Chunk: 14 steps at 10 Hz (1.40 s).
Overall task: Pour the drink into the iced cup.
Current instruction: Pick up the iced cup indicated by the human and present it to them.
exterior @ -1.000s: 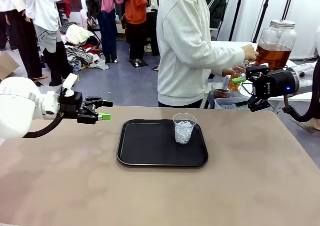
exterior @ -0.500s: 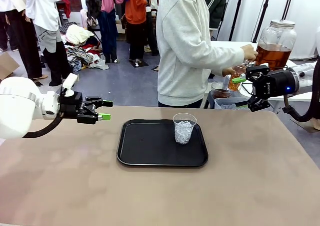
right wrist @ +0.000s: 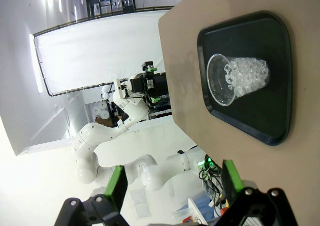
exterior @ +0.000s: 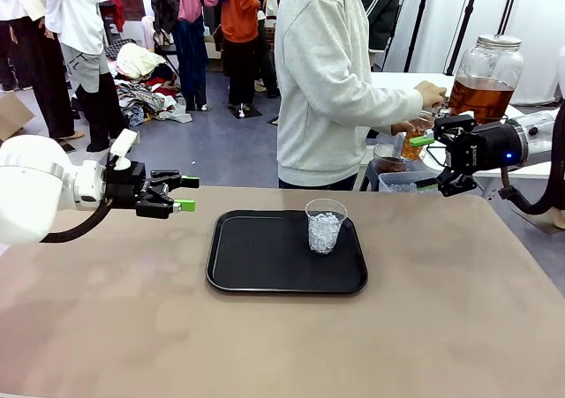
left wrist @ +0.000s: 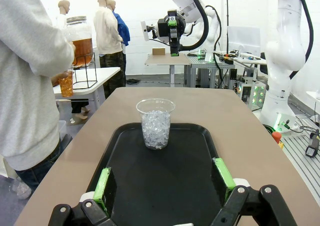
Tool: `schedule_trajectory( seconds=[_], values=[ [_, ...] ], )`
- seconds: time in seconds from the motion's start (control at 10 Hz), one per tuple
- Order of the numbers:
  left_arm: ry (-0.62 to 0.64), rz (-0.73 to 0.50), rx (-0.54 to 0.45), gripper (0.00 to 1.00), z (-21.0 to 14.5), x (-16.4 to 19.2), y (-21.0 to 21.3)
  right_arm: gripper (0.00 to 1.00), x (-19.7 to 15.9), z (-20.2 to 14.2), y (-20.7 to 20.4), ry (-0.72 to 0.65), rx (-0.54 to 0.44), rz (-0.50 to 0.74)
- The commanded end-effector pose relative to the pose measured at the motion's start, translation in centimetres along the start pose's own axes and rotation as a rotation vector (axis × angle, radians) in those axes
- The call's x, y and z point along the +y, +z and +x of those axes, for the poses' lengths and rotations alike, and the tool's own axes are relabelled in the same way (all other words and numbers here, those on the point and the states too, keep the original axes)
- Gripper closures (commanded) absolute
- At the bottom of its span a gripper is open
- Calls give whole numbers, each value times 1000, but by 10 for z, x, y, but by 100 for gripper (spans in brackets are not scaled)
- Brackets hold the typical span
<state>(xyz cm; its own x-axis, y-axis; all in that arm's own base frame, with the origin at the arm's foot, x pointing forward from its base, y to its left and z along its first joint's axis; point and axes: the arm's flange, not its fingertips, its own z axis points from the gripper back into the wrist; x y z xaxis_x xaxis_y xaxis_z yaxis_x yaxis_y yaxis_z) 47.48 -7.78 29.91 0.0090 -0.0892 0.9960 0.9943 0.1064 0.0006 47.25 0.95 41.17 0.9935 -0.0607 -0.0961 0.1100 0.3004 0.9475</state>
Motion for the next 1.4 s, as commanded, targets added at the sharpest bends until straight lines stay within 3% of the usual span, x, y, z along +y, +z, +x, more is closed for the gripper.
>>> schedule_trajectory(
  seconds=[0.0, 1.3],
  values=[
    [2, 2, 0, 0, 2, 0, -1, 0, 1, 0, 0, 0, -1, 2],
    [2, 2, 0, 0, 2, 0, -1, 0, 1, 0, 0, 0, -1, 2]
  ],
)
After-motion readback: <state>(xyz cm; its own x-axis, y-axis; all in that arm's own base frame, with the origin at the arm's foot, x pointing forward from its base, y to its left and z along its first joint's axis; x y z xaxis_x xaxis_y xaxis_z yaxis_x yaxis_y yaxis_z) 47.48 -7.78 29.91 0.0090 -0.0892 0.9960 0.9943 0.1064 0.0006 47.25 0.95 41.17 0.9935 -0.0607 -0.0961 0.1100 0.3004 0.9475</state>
